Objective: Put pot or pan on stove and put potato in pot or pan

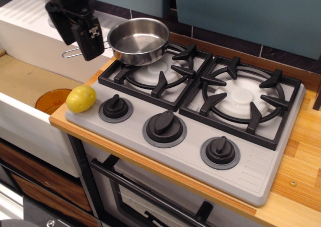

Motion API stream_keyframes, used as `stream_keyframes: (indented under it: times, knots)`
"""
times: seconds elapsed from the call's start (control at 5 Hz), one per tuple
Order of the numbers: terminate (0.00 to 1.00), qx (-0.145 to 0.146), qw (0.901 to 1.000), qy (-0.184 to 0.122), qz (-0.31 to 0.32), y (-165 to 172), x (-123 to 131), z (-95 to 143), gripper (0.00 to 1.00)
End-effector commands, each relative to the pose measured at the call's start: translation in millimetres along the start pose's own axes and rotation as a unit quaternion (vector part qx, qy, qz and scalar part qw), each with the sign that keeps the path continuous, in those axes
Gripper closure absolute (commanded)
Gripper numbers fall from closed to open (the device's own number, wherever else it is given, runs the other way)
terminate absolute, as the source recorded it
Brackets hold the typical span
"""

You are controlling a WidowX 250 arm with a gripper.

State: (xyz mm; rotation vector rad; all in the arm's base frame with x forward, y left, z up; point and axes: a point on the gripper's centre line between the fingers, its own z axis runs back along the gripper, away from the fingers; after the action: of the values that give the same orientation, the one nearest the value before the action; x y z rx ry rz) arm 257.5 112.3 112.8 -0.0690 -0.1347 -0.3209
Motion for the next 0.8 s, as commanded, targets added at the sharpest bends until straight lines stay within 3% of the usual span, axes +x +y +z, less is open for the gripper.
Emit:
stream_keyframes:
  times: [0.0, 0.2, 0.4, 0.6]
  knots:
    - [0.0, 0.083, 0.9959, -0.029, 0.019, 9.1, 6.3, 8.4, 0.0]
    - [0.0, 0.123, 0.9902, -0.043, 0.05, 13.1, -3.0, -5.2, 0.0]
    - [0.0, 0.138, 0.9872, -0.045, 0.066, 17.7, -12.5, -8.7, 0.0]
    - [0.0, 0.128, 0.9875, -0.049, 0.077, 22.4, -23.0, -12.7, 0.0]
